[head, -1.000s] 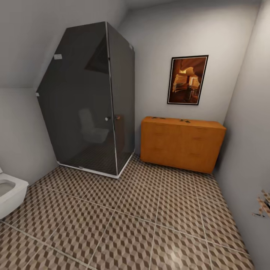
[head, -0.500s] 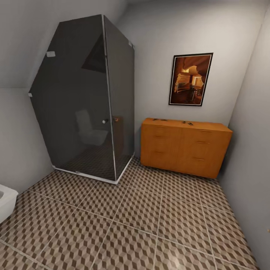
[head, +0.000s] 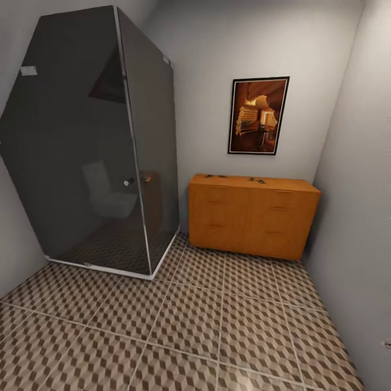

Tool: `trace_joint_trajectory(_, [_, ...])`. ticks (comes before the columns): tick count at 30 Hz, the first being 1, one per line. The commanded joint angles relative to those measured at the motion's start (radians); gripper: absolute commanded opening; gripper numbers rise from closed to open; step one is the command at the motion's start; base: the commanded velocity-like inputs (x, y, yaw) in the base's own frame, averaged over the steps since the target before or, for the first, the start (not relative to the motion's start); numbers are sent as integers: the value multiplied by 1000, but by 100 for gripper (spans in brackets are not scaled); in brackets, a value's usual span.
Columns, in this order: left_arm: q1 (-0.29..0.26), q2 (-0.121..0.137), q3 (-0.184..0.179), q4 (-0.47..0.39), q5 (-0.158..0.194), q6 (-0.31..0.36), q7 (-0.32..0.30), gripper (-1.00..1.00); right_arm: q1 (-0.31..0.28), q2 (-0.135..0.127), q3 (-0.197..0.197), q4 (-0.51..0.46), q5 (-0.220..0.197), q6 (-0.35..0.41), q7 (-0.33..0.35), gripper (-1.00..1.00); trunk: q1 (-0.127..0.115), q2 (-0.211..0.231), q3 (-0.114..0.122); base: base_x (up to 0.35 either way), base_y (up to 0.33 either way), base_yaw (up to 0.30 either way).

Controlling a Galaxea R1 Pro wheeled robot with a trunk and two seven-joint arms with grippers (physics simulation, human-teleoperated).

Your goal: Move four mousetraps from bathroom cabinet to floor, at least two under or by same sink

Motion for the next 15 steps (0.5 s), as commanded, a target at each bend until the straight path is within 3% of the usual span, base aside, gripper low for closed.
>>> trace_joint_trajectory(1, [0,0,1,0,1,-1,0,100,0,0,-1,0,0,-1,-1,100,1,0,0,323,0,-234])
trace_joint_trajectory(8, [0,-1,1,0,1,-1,0,100,0,0,-1,0,1,-1,-1,100,1,0,3,323,0,-227])
trace_joint_trajectory(15, [0,-1,0,0,1,-1,0,100,0,0,-1,0,2,0,-2,100,1,0,4,323,0,-82])
